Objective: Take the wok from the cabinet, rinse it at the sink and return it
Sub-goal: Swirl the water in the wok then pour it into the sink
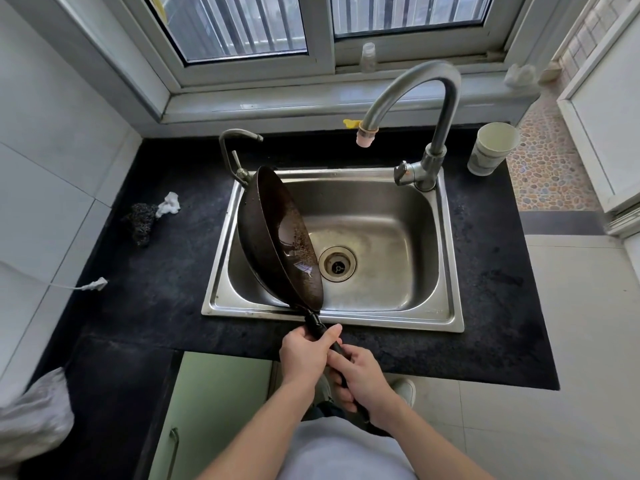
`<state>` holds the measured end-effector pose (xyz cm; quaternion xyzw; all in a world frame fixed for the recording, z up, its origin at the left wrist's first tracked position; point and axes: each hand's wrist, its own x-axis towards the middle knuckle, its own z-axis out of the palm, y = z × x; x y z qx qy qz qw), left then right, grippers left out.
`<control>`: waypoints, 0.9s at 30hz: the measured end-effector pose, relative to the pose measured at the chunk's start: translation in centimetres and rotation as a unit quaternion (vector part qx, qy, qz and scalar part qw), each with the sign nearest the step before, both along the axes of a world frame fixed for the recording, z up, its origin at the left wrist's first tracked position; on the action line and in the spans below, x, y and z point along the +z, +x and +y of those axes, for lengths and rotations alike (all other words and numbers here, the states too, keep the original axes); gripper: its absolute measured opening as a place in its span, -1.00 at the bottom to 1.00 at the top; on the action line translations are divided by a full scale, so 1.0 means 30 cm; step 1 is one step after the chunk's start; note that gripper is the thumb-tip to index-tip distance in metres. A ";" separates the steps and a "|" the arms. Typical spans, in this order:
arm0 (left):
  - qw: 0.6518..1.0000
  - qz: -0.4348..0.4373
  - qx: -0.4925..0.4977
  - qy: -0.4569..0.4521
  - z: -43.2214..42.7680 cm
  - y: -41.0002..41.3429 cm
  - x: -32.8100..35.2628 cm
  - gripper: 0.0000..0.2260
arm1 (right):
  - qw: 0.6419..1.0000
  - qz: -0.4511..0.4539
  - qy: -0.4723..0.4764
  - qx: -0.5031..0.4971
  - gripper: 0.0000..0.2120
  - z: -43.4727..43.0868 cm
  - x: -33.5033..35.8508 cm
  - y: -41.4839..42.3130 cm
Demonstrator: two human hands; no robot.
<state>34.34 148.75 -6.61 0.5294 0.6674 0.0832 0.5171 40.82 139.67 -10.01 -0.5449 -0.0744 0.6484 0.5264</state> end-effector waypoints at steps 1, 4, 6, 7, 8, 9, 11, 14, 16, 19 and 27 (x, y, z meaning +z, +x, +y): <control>1.000 0.000 0.001 -0.001 0.000 0.000 0.002 -0.84 | 1.000 0.002 0.000 0.000 -0.77 0.002 0.000 0.000; 1.000 0.001 0.004 -0.002 0.001 0.003 0.005 -0.84 | 1.000 0.014 -0.003 -0.004 -0.78 0.004 0.005 0.003; 1.000 0.003 0.001 0.000 0.001 0.007 0.009 -0.83 | 1.000 0.025 -0.005 -0.005 -0.80 0.004 0.010 0.005; 1.000 0.004 -0.001 0.002 0.002 0.008 0.010 -0.83 | 1.000 0.029 -0.006 -0.006 -0.81 0.005 0.014 0.005; 1.000 0.005 -0.003 0.002 0.003 0.010 0.010 -0.82 | 0.999 0.033 -0.008 -0.006 -0.81 0.005 0.017 0.007; 1.000 0.005 -0.004 0.002 0.004 0.011 0.011 -0.82 | 0.999 0.034 -0.010 -0.006 -0.81 0.005 0.020 0.008; 1.000 0.009 -0.005 0.005 0.005 0.014 0.013 -0.83 | 0.999 0.037 -0.012 -0.006 -0.81 0.006 0.026 0.010; 1.000 0.012 -0.009 0.007 0.006 0.012 0.012 -0.82 | 0.999 0.045 -0.013 -0.006 -0.80 0.008 0.033 0.014; 1.000 0.012 -0.011 0.006 0.009 0.011 0.010 -0.82 | 0.999 0.046 -0.018 -0.004 -0.79 0.009 0.041 0.016; 1.000 0.006 -0.011 -0.001 0.016 0.006 0.006 -0.81 | 0.999 0.041 -0.025 -0.004 -0.80 0.012 0.053 0.013; 0.996 -0.067 0.008 -0.054 0.033 -0.045 -0.018 -0.88 | 1.000 -0.019 -0.017 -0.011 -0.82 0.021 0.059 -0.035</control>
